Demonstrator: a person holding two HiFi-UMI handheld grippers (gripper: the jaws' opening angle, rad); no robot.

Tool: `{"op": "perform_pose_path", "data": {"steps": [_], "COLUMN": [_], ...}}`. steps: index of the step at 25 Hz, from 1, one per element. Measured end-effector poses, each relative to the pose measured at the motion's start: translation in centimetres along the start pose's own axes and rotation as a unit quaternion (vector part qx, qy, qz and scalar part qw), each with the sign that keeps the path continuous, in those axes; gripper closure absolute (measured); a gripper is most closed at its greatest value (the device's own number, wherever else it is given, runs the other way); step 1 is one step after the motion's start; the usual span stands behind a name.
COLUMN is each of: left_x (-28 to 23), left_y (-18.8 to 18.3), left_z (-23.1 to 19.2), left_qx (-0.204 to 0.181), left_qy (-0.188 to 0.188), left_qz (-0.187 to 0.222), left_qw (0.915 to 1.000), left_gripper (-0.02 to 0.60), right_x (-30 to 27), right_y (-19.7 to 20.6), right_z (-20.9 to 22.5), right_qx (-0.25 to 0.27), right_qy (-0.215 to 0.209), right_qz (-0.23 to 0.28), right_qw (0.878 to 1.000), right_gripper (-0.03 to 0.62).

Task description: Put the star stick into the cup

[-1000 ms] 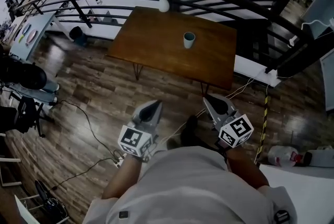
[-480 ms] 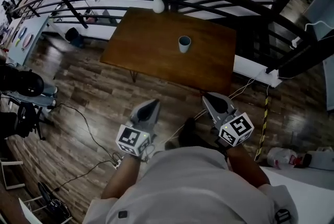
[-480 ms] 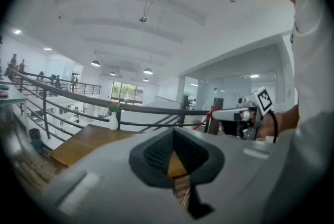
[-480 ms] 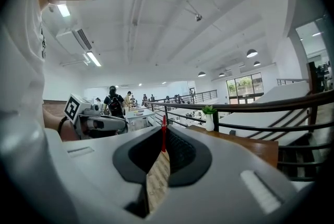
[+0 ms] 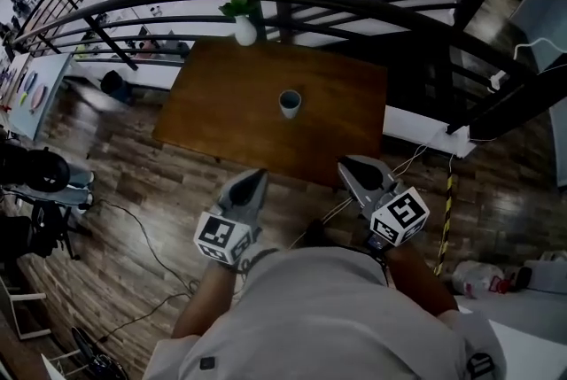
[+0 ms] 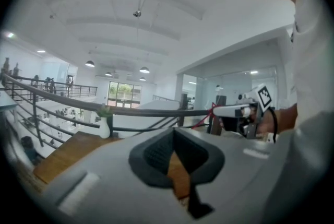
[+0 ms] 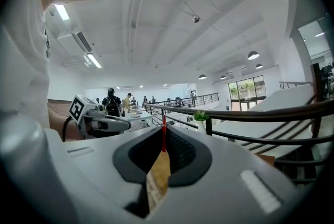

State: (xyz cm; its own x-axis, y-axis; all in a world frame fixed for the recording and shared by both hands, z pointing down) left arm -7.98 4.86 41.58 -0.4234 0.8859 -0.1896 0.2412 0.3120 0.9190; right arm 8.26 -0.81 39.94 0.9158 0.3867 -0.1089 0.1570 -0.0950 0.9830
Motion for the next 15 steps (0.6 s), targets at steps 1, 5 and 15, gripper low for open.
{"op": "perform_pose_path", "data": {"steps": [1,5,15], "left_x": [-1.0,-3.9,-8.7], "left_y": [-0.4,-1.6,-3.2], "left_z": [0.3,0.5,0.4], "left_qx": [-0.002,-0.013,-0.013], "left_qy": [0.001,0.002,0.02], "left_qz": [0.0,0.005,0.003], "left_qw": [1.0,0.9999,0.9997], "left_gripper": [0.578,0.578,0.578], "right_x": [0.2,0.9,0.9], "right_y": [-0.1,0.1,0.9], "right_z": [1.0,4.2,7.9], "right_qx": [0.003,-0.002,-0.014], "right_qy": [-0.003,0.003,0.02], "right_qz": [0.001,-0.006,-0.015], "right_qw": [1.0,1.0,1.0], "right_gripper": [0.569,0.569,0.569]}}
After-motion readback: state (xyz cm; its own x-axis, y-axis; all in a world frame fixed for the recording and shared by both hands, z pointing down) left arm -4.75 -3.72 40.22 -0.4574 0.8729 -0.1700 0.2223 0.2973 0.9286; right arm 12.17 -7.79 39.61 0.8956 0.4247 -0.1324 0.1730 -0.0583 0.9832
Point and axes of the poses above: the fingertips, and each gripper's own axes: x backward along the fingers, z to its right, y out of its underside, the point moved 2 cm from there along x, backward along the fingers, and after that the axes turned 15 degrees about x, right-handed, at the moved point
